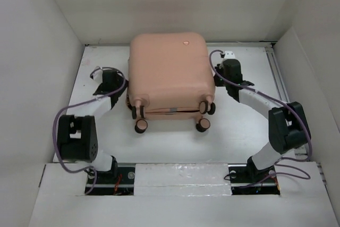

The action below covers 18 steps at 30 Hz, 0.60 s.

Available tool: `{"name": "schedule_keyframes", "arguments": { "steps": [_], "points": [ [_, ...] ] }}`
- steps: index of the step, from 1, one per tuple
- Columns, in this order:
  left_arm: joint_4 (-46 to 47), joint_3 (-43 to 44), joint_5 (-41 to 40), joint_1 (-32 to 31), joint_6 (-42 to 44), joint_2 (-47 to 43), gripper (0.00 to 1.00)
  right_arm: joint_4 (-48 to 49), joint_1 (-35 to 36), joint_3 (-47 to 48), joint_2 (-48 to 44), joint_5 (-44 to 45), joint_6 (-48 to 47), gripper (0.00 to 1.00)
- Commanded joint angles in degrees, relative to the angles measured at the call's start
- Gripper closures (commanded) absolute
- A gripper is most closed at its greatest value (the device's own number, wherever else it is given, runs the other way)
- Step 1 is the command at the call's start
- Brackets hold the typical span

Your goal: Pack the luggage

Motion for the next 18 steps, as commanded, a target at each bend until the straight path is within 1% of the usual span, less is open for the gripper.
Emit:
{"name": "schedule_keyframes", "arguments": {
  "steps": [1, 3, 4, 6, 7, 8, 9, 10, 11, 13, 14, 15, 16, 17, 18],
  "points": [
    [0.6, -6.8, 12.4, -15.5, -2.2, -10.9, 0.39, 7.6, -0.3, 2.9, -0.1, -13.6, 0.8, 1.0],
    [-0.1, -10.7, 10.1, -19.3, -3.9, -14.8, 0.39, 7.0, -0.9, 4.8, 2.7, -16.8, 0.3, 1.0],
    [-0.7, -11.7, 8.2, -23.1, -5.9, -18.2, 0.39, 6.2, -0.9, 8.0, 4.1, -19.3, 0.3, 1.0],
    [-1.9, -15.1, 6.5, -26.6, -7.9, -21.7, 0.39, 4.0, -0.9, 12.4, 8.9, -20.9, -0.2, 1.0],
    [-2.4, -16.3, 4.1, -28.3, -9.0, -23.5, 0.39, 3.0, -0.2, 14.8, 10.7, -22.7, -0.9, 1.0],
    [-3.1, -17.2, 2.4, -31.9, -11.2, -27.1, 0.39, 1.7, 0.5, 20.7, 12.6, -23.8, -0.9, 1.0],
    [-4.8, -19.0, 0.7, -33.7, -12.3, -28.7, 0.39, 0.3, 0.5, 24.0, 16.3, -24.8, -1.9, 1.0],
    [-5.4, -19.9, -2.0, -35.3, -13.4, -30.3, 0.39, -2.7, 1.2, 27.1, 18.1, -25.4, -2.5, 1.0],
    [-6.6, -20.4, -3.5, -38.4, -14.7, -33.1, 0.39, -4.1, 1.2, 33.1, 19.8, -27.1, -2.5, 1.0],
    [-12.0, -20.4, -7.3, -41.1, -17.4, -35.9, 0.38, -8.1, 1.2, 38.3, 22.7, -27.7, -3.0, 1.0],
    [-14.6, -19.6, -13.3, -42.3, -18.1, -37.5, 0.38, -8.7, 0.7, 40.0, 22.7, -27.1, -3.0, 1.0],
    [-17.7, -18.5, -17.6, -44.8, -18.8, -41.4, 0.38, -8.8, -0.4, 40.8, 22.1, -26.6, -3.0, 1.0],
    [-23.4, -16.3, -22.8, -46.5, -19.7, -43.8, 0.36, -8.8, -1.3, 41.3, 19.7, -25.9, -3.0, 1.0],
    [-25.2, -15.5, -32.9, -48.1, -19.7, -46.2, 0.35, -9.6, -3.1, 41.3, 18.0, -23.8, -3.0, 1.0],
    [-26.6, -14.4, -37.1, -49.9, -19.7, -50.7, 0.33, -9.6, -4.1, 39.4, 15.9, -22.6, -3.0, 1.0]
  ]
}}
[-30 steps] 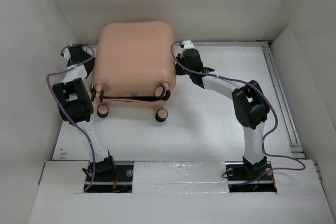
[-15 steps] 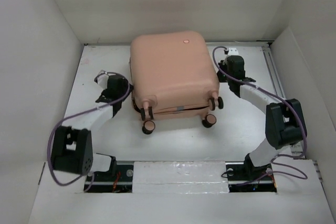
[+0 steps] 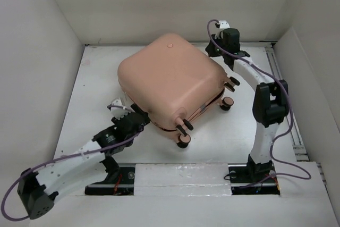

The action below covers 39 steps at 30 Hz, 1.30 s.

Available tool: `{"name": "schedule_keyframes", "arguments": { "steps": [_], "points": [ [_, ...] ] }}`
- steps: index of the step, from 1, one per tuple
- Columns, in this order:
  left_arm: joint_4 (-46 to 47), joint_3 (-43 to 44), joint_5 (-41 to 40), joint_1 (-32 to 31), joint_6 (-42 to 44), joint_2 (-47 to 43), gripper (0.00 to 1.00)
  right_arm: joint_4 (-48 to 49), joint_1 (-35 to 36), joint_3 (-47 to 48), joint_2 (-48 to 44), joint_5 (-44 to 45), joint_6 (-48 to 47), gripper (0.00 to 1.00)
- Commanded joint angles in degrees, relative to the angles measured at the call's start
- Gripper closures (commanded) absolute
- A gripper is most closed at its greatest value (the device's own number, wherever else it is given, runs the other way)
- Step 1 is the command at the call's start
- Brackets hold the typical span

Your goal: Pack the luggage

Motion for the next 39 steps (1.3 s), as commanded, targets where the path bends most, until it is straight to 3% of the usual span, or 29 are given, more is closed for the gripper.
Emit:
{"name": "schedule_keyframes", "arguments": {
  "steps": [1, 4, 5, 7, 9, 12, 14, 15, 17, 19, 20, 21, 22, 23, 24, 26, 30, 33, 39],
  "points": [
    [-0.8, 7.2, -11.9, -5.6, -4.8, -9.6, 0.32, -2.7, 2.6, 1.0, -10.3, -7.0, 2.9, 1.0],
    [7.7, 11.0, -18.7, -5.6, 7.1, -11.8, 0.3, -2.7, -0.3, -2.6, -19.3, -2.8, 2.9, 1.0],
    [15.5, 11.9, -19.4, -5.6, 10.4, -11.2, 0.28, -2.7, -0.3, -4.0, -24.1, -1.5, 2.9, 0.97],
    [24.0, 14.9, -20.1, -4.3, 20.6, -5.9, 0.24, -2.7, -0.3, -9.9, -29.3, 2.4, 2.9, 0.91],
    [31.0, 21.5, -19.9, -2.6, 24.2, -0.2, 0.22, -2.7, -0.3, -15.8, -38.2, 4.3, 4.9, 0.84],
    [35.1, 30.4, -11.0, 3.5, 30.1, 11.6, 0.22, 1.2, 2.7, -32.2, -52.2, 6.9, 9.4, 0.8],
    [37.1, 37.7, 0.7, 10.7, 32.0, 19.9, 0.23, 4.2, 6.7, -42.9, -58.5, 9.6, 11.7, 0.91],
    [33.6, 41.2, 4.8, 13.8, 30.6, 23.0, 0.25, 4.2, 7.9, -44.9, -60.8, 10.7, 11.7, 1.0],
    [27.9, 53.8, 18.1, 19.8, 29.2, 30.6, 0.27, -3.8, 11.3, -46.9, -65.7, 15.6, 11.7, 1.0],
    [18.1, 63.2, 25.8, 27.8, 29.8, 43.8, 0.29, -8.4, 13.1, -50.0, -69.7, 17.7, 12.3, 1.0],
    [13.8, 74.6, 31.5, 30.0, 29.9, 48.7, 0.3, -12.0, 13.9, -51.3, -71.3, 19.0, 13.1, 1.0],
    [10.2, 80.0, 33.7, 33.7, 30.8, 58.0, 0.3, -13.3, 15.4, -54.6, -72.8, 21.6, 13.9, 1.0],
    [2.9, 85.3, 35.3, 35.5, 30.8, 62.2, 0.3, -14.1, 15.9, -56.3, -74.4, 22.6, 14.9, 1.0],
    [0.3, 94.6, 37.5, 37.3, 30.8, 66.1, 0.3, -14.6, 15.9, -57.9, -76.7, 23.3, 16.8, 1.0],
    [-1.0, 97.2, 40.0, 40.3, 31.5, 72.1, 0.3, -14.6, 16.5, -59.3, -77.4, 23.3, 17.3, 1.0],
    [-3.2, 101.2, 43.5, 43.3, 31.0, 76.8, 0.3, -13.7, 16.5, -62.1, -76.2, 22.6, 17.8, 1.0],
    [-4.9, 100.6, 50.5, 48.3, 31.6, 84.5, 0.32, -5.8, 16.5, -64.1, -67.5, 21.0, 17.8, 1.0],
    [-4.2, 97.6, 53.8, 48.3, 33.5, 85.9, 0.32, -0.8, 15.2, -62.7, -59.3, 18.6, 16.2, 1.0],
    [2.5, 83.3, 61.5, 48.3, 31.4, 83.5, 0.32, 13.9, 14.1, -59.6, -50.7, 17.4, 14.2, 1.0]
  ]
}}
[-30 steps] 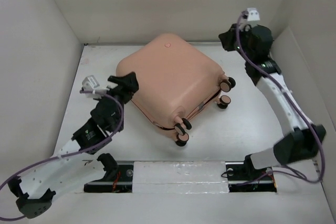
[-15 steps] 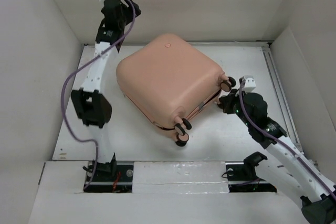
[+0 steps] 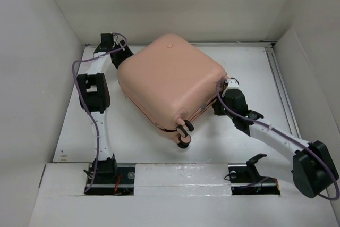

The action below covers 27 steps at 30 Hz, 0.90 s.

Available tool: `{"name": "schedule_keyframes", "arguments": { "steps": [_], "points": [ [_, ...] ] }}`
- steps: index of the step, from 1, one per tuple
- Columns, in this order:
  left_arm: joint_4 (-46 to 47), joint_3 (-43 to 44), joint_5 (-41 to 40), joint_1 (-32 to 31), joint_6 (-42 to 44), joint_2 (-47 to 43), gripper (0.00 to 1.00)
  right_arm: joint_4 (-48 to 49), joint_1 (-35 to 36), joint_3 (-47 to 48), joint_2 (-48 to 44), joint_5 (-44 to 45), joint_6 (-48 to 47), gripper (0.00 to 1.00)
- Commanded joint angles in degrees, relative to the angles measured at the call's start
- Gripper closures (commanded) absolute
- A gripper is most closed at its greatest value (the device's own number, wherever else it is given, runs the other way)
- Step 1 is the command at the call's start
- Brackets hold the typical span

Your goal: Pack the luggage

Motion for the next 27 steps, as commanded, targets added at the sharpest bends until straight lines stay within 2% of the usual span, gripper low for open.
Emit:
{"name": "schedule_keyframes", "arguments": {
  "steps": [1, 4, 5, 7, 8, 11, 12, 15, 16, 17, 19, 20, 21, 23, 24, 26, 27],
  "points": [
    [8.5, -11.5, 7.3, -1.2, -2.6, -7.5, 0.33, 14.5, -1.6, 4.6, 4.4, -2.0, -2.1, 1.0],
    [18.9, -23.5, 6.3, -2.8, -6.2, -15.0, 0.33, 17.9, -3.7, 10.8, 9.9, -7.6, -2.6, 1.0],
    [21.9, -31.8, 6.3, -3.7, -8.5, -17.2, 0.33, 17.9, -3.8, 13.0, 13.5, -9.4, -3.3, 1.0],
    [29.0, -39.8, 4.8, -4.3, -10.9, -24.0, 0.33, 18.7, -4.5, 18.8, 16.8, -11.9, -4.2, 1.0],
    [31.5, -48.0, 4.7, -4.3, -12.1, -26.3, 0.33, 19.3, -4.5, 20.9, 20.0, -11.9, -4.7, 1.0],
    [38.4, -59.6, 2.0, -5.6, -15.0, -36.1, 0.33, 19.3, -5.8, 30.8, 25.6, -17.9, -5.3, 1.0],
    [39.4, -66.2, 0.9, -5.6, -15.6, -38.7, 0.33, 16.5, -6.4, 34.1, 29.8, -19.8, -5.8, 1.0],
    [40.1, -76.7, -3.4, -8.9, -16.2, -48.4, 0.33, 11.5, -6.9, 48.4, 38.8, -25.5, -6.8, 1.0],
    [40.6, -79.3, -5.2, -9.9, -17.2, -50.8, 0.33, 6.9, -6.9, 52.3, 41.1, -27.1, -6.8, 1.0],
    [40.6, -81.8, -6.0, -12.8, -17.9, -56.0, 0.33, 4.4, -7.4, 60.2, 43.5, -29.5, -6.8, 1.0],
    [39.7, -87.6, -8.6, -16.1, -19.3, -60.8, 0.34, -4.2, -7.4, 68.6, 50.7, -31.6, -9.1, 1.0],
    [39.0, -89.5, -11.9, -19.9, -20.0, -65.4, 0.34, -7.5, -7.4, 73.0, 53.1, -33.9, -9.7, 1.0],
    [36.9, -91.0, -13.3, -21.5, -20.6, -67.8, 0.34, -10.5, -7.4, 80.6, 55.2, -34.7, -10.3, 1.0],
    [34.9, -95.6, -17.5, -24.4, -23.5, -72.9, 0.34, -15.4, -7.4, 85.5, 59.0, -36.3, -11.6, 1.0],
    [33.7, -96.9, -18.5, -25.1, -24.2, -78.7, 0.34, -15.4, -7.4, 86.7, 59.0, -36.3, -11.6, 1.0],
    [28.4, -98.9, -20.8, -25.7, -25.7, -85.0, 0.36, -14.7, -8.0, 86.7, 57.1, -36.3, -11.6, 1.0],
    [26.1, -99.4, -24.2, -25.7, -25.7, -91.6, 0.36, -14.7, -8.6, 85.4, 56.3, -35.7, -11.6, 0.97]
  ]
}}
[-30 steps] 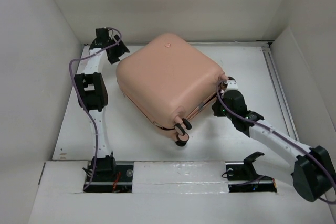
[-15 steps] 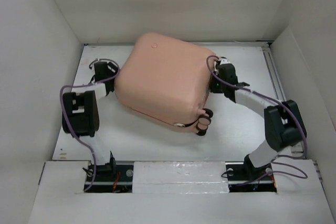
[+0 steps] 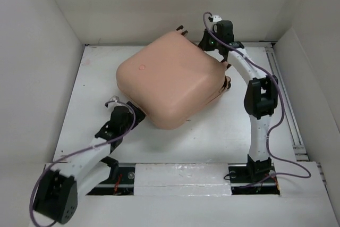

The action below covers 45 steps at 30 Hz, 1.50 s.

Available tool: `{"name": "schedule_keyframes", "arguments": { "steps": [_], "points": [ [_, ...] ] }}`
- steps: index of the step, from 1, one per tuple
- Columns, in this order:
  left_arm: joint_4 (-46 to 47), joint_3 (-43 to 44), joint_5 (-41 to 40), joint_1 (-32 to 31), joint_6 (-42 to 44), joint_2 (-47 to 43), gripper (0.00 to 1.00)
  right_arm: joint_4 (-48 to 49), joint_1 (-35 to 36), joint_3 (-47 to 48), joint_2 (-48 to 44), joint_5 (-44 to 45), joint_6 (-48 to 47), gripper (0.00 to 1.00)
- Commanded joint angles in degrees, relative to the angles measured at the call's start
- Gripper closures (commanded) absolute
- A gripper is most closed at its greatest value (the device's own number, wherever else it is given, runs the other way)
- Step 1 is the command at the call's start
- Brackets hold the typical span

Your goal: Pack the luggage

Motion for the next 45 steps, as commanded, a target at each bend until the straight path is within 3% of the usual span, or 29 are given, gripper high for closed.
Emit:
{"name": "schedule_keyframes", "arguments": {
  "steps": [1, 5, 8, 12, 14, 15, 18, 19, 23, 25, 26, 28, 31, 33, 36, 37, 42, 45],
  "points": [
    [-3.2, -0.3, 0.8, -1.7, -4.4, -13.8, 0.36, -0.2, 5.4, 2.6, -7.3, -12.8, 1.8, 0.94],
    [-8.9, 3.7, -4.2, -1.7, -3.0, -24.0, 0.36, 0.5, 2.2, -0.1, -13.3, -12.2, 1.2, 0.66],
    [-10.2, 9.3, -5.7, -1.7, -0.1, -22.7, 0.36, 1.9, 0.1, -4.8, -22.2, -12.9, -0.2, 0.59],
    [-8.0, 11.5, -7.8, -1.7, 1.2, -18.6, 0.35, 8.6, -1.0, -20.8, -34.0, -15.7, -0.2, 0.58],
    [-5.1, 11.0, -8.3, -1.7, 1.2, -16.8, 0.35, 14.2, 0.8, -29.7, -44.8, -16.4, -0.9, 0.61],
    [-4.2, 11.0, -9.2, -1.7, 1.2, -16.0, 0.35, 16.1, 1.9, -39.0, -48.4, -16.4, -0.3, 0.63],
    [-0.3, 13.0, -12.6, 1.9, 0.5, -12.5, 0.35, 25.2, 8.7, -56.9, -60.9, -13.7, 3.1, 0.75],
    [4.2, 13.5, -11.0, 3.9, 0.5, -11.1, 0.35, 27.4, 10.6, -60.7, -63.2, -13.1, 4.0, 0.84],
    [9.2, 18.4, 6.5, 17.4, -2.4, -1.7, 0.35, 27.9, 20.0, -74.0, -75.0, -8.1, 2.6, 0.97],
    [12.8, 19.1, 8.3, 19.6, -4.5, 0.9, 0.35, 27.1, 24.1, -82.0, -80.0, -2.8, 2.6, 0.92],
    [14.4, 19.9, 6.7, 19.6, -4.5, 1.5, 0.35, 26.4, 25.0, -84.5, -84.7, -1.5, 3.1, 0.79],
    [14.4, 22.3, 3.9, 19.6, -4.5, 3.8, 0.33, 27.6, 26.3, -89.2, -88.5, 1.3, 4.4, 0.67],
    [15.0, 26.1, 6.1, 21.8, -5.4, 10.4, 0.32, 33.5, 27.5, -96.5, -90.1, 0.8, 6.6, 0.62],
    [18.7, 27.7, 11.5, 26.1, -7.3, 18.4, 0.32, 37.6, 28.9, -99.5, -87.4, 1.4, 7.9, 0.58],
    [18.8, 37.2, 22.2, 29.2, -6.0, 32.0, 0.32, 44.1, 31.1, -100.7, -83.8, 2.6, 7.9, 0.55],
    [13.4, 45.0, 23.0, 29.2, -3.0, 35.3, 0.32, 45.1, 31.6, -100.7, -81.2, 3.4, 7.1, 0.54],
    [9.3, 59.3, 31.4, 28.6, 1.1, 52.4, 0.32, 50.2, 34.4, -97.7, -72.8, 8.8, 5.3, 0.51],
    [4.5, 69.3, 36.9, 28.6, 5.0, 58.2, 0.32, 53.7, 35.2, -97.2, -68.6, 10.0, 5.3, 0.48]
  ]
}}
